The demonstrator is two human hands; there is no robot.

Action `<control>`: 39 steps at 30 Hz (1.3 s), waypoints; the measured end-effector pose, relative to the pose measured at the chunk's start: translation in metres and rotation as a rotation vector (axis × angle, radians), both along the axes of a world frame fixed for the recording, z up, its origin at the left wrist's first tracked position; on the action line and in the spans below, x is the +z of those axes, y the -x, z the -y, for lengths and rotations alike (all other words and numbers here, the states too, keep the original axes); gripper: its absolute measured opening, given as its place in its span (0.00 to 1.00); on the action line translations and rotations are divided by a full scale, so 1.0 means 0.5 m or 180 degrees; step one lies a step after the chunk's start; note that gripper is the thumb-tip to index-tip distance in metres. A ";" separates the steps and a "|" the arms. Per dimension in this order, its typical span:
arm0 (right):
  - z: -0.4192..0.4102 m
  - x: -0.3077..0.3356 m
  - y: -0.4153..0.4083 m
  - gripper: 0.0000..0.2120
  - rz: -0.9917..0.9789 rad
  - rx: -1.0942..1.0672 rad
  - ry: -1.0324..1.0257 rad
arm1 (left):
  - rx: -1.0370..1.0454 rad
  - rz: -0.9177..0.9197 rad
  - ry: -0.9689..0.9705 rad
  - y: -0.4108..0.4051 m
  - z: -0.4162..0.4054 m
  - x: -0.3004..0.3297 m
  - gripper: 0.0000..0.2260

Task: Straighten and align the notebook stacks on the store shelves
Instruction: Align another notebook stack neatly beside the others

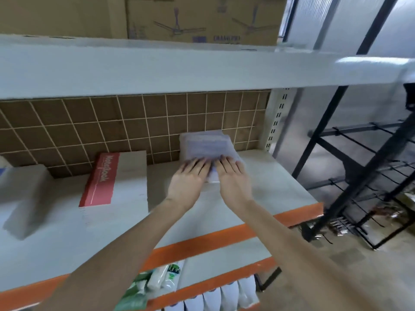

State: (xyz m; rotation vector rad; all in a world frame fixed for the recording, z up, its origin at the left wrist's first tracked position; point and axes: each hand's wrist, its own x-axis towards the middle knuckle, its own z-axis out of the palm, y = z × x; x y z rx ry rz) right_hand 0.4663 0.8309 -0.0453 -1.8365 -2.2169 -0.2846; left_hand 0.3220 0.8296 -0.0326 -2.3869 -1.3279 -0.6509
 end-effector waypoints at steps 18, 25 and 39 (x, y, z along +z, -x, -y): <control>-0.048 0.015 -0.180 0.36 -0.2496 0.1132 0.0858 | 0.1271 0.1345 0.1042 0.008 0.048 -0.031 0.24; -0.074 0.003 -0.177 0.31 -0.3065 0.0631 0.0748 | 0.1285 0.1517 0.1115 -0.007 0.031 -0.028 0.20; -0.084 0.006 -0.182 0.32 -0.2944 0.0684 0.0843 | 0.0972 0.1804 0.1296 -0.002 0.011 -0.048 0.19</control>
